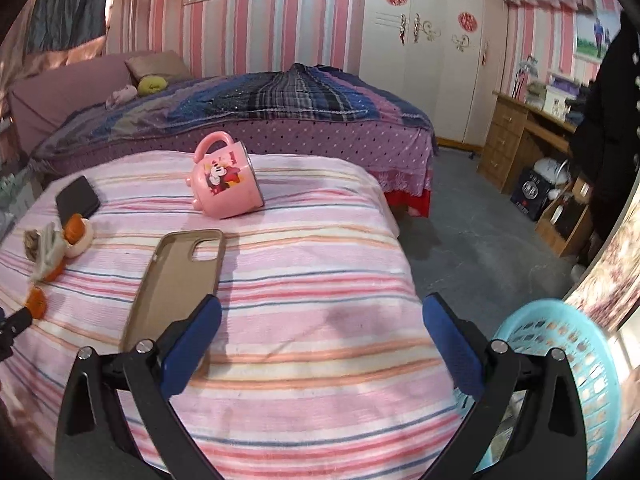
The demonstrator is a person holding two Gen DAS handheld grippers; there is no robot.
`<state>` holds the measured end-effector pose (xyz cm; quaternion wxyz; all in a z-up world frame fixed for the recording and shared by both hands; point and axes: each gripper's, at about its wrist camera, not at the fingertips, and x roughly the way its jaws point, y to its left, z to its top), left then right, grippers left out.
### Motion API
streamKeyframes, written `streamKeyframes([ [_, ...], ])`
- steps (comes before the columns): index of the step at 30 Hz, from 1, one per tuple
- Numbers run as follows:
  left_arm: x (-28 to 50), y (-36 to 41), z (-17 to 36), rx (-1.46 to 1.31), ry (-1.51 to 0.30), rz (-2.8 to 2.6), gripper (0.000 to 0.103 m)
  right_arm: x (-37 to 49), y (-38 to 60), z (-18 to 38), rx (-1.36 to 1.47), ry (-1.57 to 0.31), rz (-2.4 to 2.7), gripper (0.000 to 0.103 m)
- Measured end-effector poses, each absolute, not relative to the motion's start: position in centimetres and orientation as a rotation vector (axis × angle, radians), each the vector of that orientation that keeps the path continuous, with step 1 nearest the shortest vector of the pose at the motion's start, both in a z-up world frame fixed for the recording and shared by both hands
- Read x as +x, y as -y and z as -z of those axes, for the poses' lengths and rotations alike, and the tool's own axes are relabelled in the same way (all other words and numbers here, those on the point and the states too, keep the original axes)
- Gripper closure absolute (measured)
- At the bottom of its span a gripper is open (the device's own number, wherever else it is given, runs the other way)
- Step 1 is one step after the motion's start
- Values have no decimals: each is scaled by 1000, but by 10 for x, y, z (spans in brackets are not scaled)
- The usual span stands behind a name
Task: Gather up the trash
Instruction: 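Return to the bed and grasp the orange peel with the left tool, then grasp the beige cloth bag with the right tool while the left tool holds the peel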
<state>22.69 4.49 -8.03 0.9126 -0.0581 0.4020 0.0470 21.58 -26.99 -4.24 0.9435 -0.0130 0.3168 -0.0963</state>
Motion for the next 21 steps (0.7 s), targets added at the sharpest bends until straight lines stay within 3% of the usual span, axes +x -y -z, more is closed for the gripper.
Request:
streamKeyframes([
  [2,234,-45,83,-129,-847,-92,8,219,267,42,-50,-648,206,5],
  [6,245,-43,88,-156,-875,-58,34,222,263,42,-114,-662,209,5],
  [7,246,-42,88,-151,-872,-61,35,223,262,42,-123,-663,207,5],
  [11,246,-37,86,-143,-866,-14,68,223,262,42,-115,-663,199,5],
  [15,242,-40,82,-146,-863,8,74,222,262,42,-55,-683,142,5],
  [21,228,-77,62,-141,-805,-50,74,218,243,45,-35,-691,82,5],
])
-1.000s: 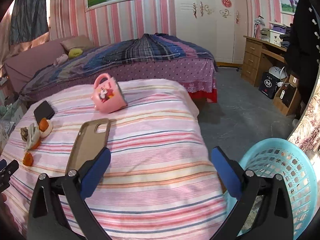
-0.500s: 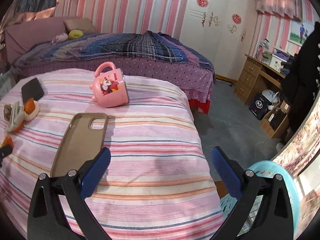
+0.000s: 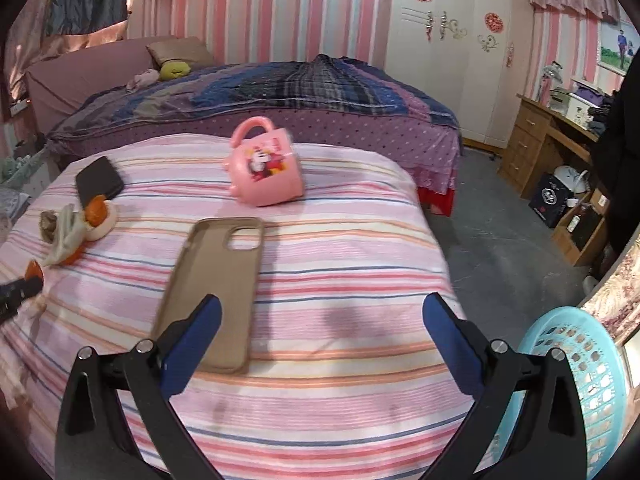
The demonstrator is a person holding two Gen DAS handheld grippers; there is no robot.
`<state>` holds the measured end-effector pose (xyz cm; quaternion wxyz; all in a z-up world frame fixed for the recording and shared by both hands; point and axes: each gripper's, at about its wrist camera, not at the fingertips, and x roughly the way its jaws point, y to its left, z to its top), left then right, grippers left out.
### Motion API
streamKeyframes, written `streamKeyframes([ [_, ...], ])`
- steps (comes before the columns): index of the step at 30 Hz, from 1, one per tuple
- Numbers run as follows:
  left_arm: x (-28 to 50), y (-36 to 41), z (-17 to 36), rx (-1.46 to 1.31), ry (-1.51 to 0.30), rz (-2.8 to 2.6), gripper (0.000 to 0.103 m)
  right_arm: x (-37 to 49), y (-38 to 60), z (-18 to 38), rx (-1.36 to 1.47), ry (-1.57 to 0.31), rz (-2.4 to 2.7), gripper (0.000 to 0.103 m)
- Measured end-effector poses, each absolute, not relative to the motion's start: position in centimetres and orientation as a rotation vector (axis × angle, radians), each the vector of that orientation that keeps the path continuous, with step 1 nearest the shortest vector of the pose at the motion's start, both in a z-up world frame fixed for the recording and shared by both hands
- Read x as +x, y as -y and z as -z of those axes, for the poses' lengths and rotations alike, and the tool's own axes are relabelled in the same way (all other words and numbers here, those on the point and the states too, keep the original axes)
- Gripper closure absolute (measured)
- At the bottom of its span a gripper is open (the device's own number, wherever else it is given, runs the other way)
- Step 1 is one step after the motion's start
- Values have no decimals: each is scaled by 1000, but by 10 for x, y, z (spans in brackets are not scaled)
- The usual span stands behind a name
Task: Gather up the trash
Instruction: 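Grasp the beige cloth bag with the right tool while the left tool holds the peel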
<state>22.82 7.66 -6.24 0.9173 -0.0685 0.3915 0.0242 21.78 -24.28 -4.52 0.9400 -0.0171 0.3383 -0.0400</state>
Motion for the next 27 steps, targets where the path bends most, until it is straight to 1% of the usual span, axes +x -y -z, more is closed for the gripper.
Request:
streamKeyframes([
  [9,210,-143,46,-126,-751,-188,74,213,186,45,-92,-678,-56,5],
  [19,198,-201,34,-150,-694,-340,74,229,57,52,-233,-635,-218,6],
  [21,196,-207,32,-177,-688,-335,74,238,29,56,-275,-638,-244,16],
  [23,193,-210,29,-179,-680,-340,74,245,13,59,-294,-647,-254,22],
  [25,192,-209,28,-183,-677,-334,74,252,1,59,-291,-654,-265,24],
  [27,191,-208,26,-192,-674,-319,74,263,-10,61,-278,-677,-279,30],
])
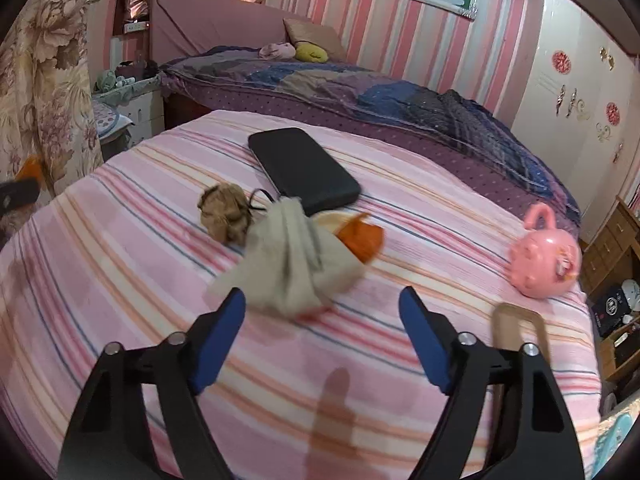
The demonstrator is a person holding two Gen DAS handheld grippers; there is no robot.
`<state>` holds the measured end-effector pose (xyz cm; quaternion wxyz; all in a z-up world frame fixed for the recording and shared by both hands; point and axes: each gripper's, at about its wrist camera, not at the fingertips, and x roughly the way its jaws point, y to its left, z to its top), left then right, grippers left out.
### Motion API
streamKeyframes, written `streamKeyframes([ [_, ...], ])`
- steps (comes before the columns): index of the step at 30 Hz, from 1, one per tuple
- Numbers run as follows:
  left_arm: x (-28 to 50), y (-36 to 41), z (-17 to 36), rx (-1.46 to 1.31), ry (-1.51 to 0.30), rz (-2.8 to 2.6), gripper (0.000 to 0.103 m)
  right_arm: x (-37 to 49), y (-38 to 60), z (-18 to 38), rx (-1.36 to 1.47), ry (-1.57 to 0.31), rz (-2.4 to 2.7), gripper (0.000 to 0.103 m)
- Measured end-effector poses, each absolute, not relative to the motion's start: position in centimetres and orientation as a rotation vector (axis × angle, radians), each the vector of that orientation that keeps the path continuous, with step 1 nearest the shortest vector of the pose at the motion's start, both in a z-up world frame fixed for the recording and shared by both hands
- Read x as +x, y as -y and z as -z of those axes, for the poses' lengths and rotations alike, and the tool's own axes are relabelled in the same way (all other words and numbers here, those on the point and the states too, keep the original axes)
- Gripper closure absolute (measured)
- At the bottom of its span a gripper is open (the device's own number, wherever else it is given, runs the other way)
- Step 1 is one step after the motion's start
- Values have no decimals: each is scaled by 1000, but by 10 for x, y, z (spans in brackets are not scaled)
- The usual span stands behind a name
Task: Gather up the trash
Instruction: 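Grasp the beige cloth bag with the right tool while the left tool holds the peel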
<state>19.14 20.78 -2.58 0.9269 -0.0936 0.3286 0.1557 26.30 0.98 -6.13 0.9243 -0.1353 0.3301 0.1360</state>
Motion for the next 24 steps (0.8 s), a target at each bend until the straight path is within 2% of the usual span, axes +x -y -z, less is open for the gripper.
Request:
streamKeyframes([
  [1,191,-207,26,-192,-672,-315,74,267,-13,65,-283,-692,-279,32],
  [2,191,-206,26,-192,-671,-310,74,271,-16,68,-290,-709,-280,42],
  [3,191,-205,26,-194,-672,-304,74,275,-19,71,-295,-729,-285,61],
  [6,191,-201,24,-193,-665,-292,74,275,-13,67,-258,-737,-331,81],
  [11,190,-197,23,-205,-663,-275,74,248,21,46,-231,-664,-295,86],
  [24,189,-140,22,-163,-673,-178,74,187,154,24,-123,-637,-170,89],
])
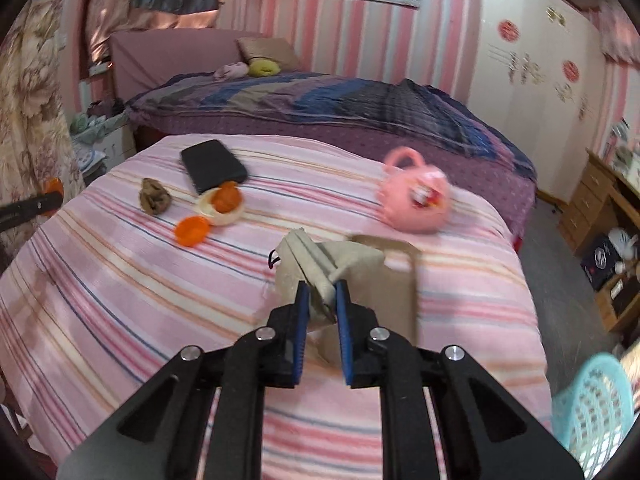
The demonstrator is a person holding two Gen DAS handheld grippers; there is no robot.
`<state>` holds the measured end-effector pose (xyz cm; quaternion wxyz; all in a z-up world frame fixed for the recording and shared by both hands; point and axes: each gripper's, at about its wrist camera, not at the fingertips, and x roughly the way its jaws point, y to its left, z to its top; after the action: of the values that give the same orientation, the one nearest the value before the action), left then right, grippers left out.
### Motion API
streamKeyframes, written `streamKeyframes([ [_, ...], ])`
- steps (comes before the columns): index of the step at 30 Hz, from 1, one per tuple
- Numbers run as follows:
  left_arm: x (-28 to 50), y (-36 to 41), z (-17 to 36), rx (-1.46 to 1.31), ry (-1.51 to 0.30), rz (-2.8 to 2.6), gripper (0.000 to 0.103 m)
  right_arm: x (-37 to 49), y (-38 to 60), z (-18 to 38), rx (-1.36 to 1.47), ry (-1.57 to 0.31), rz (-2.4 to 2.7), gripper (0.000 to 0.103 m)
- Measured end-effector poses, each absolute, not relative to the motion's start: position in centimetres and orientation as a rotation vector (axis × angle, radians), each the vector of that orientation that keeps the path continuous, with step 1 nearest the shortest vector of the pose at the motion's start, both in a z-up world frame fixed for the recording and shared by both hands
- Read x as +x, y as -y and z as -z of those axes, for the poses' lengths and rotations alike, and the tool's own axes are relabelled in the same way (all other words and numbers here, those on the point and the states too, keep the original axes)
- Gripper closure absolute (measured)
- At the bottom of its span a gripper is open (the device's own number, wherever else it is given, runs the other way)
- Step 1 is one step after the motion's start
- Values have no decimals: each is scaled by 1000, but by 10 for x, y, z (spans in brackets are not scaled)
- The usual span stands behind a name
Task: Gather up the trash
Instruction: 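Grasp the beige cloth bag with the right tool while the left tool holds the peel, then carry the orange peel in the left tool while the right tool carries the cloth bag to the basket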
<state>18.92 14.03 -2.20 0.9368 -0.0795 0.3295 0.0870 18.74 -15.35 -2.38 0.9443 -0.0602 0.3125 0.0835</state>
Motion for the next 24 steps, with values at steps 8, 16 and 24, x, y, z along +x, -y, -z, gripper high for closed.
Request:
streamKeyframes([
  [8,187,-91,24,-108,-679,-121,74,181,195,29,-43,-625,-154,89],
  [16,187,-59,22,-117,-685,-72,74,173,208,22,-41,-596,-161,89],
  [24,178,-27,15,-108,-664,-38,74,156,236,13,-32,-575,-136,89],
])
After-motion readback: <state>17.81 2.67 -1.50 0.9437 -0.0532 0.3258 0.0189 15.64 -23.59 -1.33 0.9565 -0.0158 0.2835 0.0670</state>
